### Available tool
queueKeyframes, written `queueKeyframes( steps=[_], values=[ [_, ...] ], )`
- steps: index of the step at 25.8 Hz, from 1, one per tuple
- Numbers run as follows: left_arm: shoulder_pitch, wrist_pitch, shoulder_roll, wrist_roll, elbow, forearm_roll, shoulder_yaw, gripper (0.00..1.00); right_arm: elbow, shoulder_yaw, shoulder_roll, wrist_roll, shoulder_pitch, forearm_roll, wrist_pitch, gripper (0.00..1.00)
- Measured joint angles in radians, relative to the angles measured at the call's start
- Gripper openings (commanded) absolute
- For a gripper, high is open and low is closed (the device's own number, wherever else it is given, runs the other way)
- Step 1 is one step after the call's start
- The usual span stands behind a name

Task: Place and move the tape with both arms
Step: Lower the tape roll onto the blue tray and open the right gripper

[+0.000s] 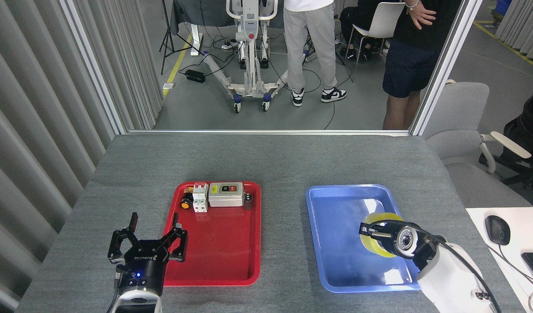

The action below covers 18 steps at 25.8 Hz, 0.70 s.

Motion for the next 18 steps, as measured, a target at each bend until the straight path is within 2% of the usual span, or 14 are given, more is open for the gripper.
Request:
queueKeyframes(
  steps=[4,9,12,18],
  values=[
    [0.044,0.024,-0.017,0.014,-0.004,0.059,-0.05,1.0,0.022,0.01,0.008,0.002,-0.024,-0.022,0.0,0.2],
    [0.06,-0.095,-0.026,0.028,-0.004,0.171,-0.068,1.0,0.059,0.016,0.038,0.0,-0.045,-0.027,-0.006,0.22],
    [0.061,-0.121,-0.024,0.06,0.002,0.185,-0.083,1.0,0.091,0.02,0.056,-0.009,-0.061,-0.027,-0.007,0.23],
    [0.06,-0.129,-0.015,0.102,0.028,0.188,-0.094,1.0,0.135,0.028,0.065,-0.015,-0.072,-0.024,-0.009,0.3]
  ],
)
